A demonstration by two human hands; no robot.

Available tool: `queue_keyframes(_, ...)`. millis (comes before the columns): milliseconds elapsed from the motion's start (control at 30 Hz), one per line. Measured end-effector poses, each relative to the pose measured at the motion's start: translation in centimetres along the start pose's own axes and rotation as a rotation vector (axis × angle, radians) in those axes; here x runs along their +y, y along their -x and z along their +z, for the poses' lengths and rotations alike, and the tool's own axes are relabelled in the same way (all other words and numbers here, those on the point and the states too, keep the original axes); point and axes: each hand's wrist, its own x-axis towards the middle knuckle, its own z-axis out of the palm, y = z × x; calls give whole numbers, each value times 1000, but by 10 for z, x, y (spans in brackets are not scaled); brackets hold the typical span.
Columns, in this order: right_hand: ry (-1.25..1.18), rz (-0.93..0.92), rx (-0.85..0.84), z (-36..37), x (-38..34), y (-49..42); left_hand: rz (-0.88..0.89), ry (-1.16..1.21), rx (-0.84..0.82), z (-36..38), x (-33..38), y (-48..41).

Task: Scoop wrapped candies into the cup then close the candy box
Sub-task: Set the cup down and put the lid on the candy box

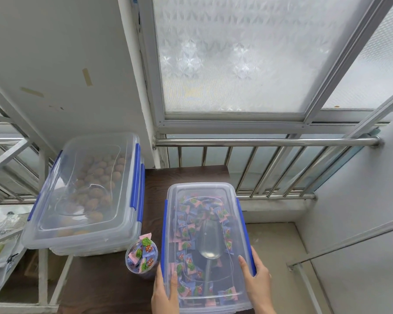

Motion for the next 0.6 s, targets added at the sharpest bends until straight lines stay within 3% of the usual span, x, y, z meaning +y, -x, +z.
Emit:
queue_keyframes(433, 17, -11, -14, 0, 0, -4, -8, 26, 5, -6, 20, 14)
queue_keyframes(600, 75, -80, 5, 2, 2, -3, -86, 39, 65, 54, -105, -29)
